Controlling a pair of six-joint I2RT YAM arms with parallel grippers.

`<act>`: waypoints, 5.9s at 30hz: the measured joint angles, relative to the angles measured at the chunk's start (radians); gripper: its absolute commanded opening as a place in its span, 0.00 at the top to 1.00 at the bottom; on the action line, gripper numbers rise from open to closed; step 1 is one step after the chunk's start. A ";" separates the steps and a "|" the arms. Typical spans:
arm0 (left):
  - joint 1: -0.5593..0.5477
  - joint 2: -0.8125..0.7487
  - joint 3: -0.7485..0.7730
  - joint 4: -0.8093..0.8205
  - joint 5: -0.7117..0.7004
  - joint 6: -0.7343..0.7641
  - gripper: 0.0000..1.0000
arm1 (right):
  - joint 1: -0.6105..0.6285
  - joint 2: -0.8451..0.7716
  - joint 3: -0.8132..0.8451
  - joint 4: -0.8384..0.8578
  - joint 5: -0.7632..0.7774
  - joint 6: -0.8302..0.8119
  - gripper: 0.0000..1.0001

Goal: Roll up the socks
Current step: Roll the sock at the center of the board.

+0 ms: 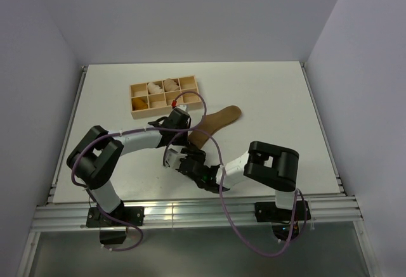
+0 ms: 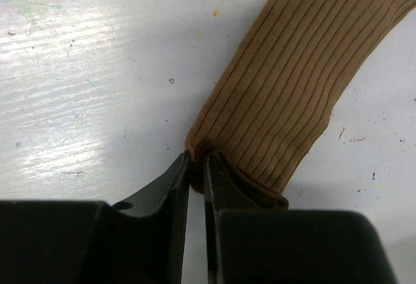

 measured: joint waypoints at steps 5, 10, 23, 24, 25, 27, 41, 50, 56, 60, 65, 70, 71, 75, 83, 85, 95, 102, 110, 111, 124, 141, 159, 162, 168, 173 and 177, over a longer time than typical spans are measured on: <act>0.001 0.000 0.003 -0.007 0.010 0.000 0.82 | -0.003 0.000 0.010 -0.044 -0.010 0.047 0.58; 0.003 0.000 0.007 -0.019 0.027 0.000 0.81 | -0.018 -0.002 0.030 -0.089 -0.043 0.095 0.65; 0.039 -0.010 0.009 -0.038 0.087 -0.002 0.80 | -0.088 -0.034 0.041 -0.146 -0.159 0.217 0.82; 0.041 -0.010 0.009 -0.039 0.092 -0.002 0.80 | -0.093 -0.037 0.041 -0.150 -0.169 0.226 0.83; 0.045 -0.012 0.009 -0.041 0.097 -0.002 0.80 | -0.099 -0.042 0.040 -0.151 -0.180 0.235 0.84; 0.050 -0.013 0.008 -0.045 0.103 -0.004 0.79 | -0.114 -0.049 0.040 -0.154 -0.202 0.260 0.85; 0.092 -0.061 -0.054 -0.038 0.133 -0.048 0.62 | -0.308 -0.145 0.010 -0.204 -0.529 0.438 0.95; 0.112 -0.137 -0.131 -0.010 0.138 -0.089 0.34 | -0.398 -0.117 0.097 -0.311 -0.747 0.529 0.96; 0.112 -0.233 -0.216 0.065 0.137 -0.123 0.31 | -0.495 -0.092 0.113 -0.310 -0.942 0.651 0.97; 0.112 -0.256 -0.261 0.131 0.137 -0.149 0.32 | -0.559 -0.060 0.126 -0.301 -1.079 0.739 0.97; 0.112 -0.256 -0.297 0.210 0.137 -0.175 0.33 | -0.636 0.008 0.145 -0.254 -1.258 0.893 0.97; 0.112 -0.237 -0.323 0.281 0.137 -0.198 0.33 | -0.694 0.063 0.139 -0.178 -1.380 1.033 0.97; 0.112 -0.227 -0.323 0.290 0.137 -0.200 0.33 | -0.702 0.072 0.138 -0.164 -1.398 1.056 0.97; 0.112 -0.193 -0.320 0.334 0.136 -0.207 0.33 | -0.728 0.114 0.133 -0.097 -1.465 1.140 0.97; 0.112 -0.146 -0.296 0.372 0.137 -0.253 0.39 | -0.757 0.161 0.124 -0.007 -1.532 1.270 0.97; 0.112 -0.138 -0.294 0.379 0.137 -0.274 0.41 | -0.760 0.164 0.124 -0.005 -1.535 1.287 0.97; 0.108 -0.119 -0.299 0.398 0.138 -0.443 0.48 | -0.763 0.168 0.124 -0.005 -1.529 1.347 0.97; 0.088 -0.112 -0.299 0.392 0.127 -0.508 0.52 | -0.763 0.178 0.123 0.016 -1.532 1.384 0.97; 0.087 -0.111 -0.326 0.430 0.099 -0.578 0.53 | -0.763 0.191 0.119 0.050 -1.540 1.408 0.97; 0.087 -0.111 -0.329 0.436 0.095 -0.589 0.53 | -0.763 0.191 0.119 0.052 -1.539 1.408 0.97; 0.096 -0.117 -0.406 0.563 0.053 -0.702 0.56 | -0.764 0.194 0.105 0.084 -1.539 1.424 0.97; 0.111 -0.078 -0.415 0.639 0.063 -0.721 0.62 | -0.766 0.209 0.104 0.116 -1.548 1.452 0.96; 0.112 -0.065 -0.400 0.615 0.066 -0.708 1.00 | -0.765 0.140 0.086 0.064 -1.496 1.397 0.60; 0.112 -0.072 -0.380 0.570 0.058 -0.687 1.00 | -0.766 0.067 0.058 0.004 -1.434 1.335 0.53; 0.112 -0.081 -0.306 0.422 0.043 -0.611 1.00 | -0.737 -0.179 0.001 -0.198 -1.234 1.114 0.41; 0.112 -0.090 -0.259 0.317 0.039 -0.554 1.00 | -0.573 -0.352 0.016 -0.308 -0.967 0.847 0.37; 0.113 -0.092 -0.229 0.249 0.042 -0.518 1.00 | -0.401 -0.366 0.016 -0.333 -0.760 0.660 0.37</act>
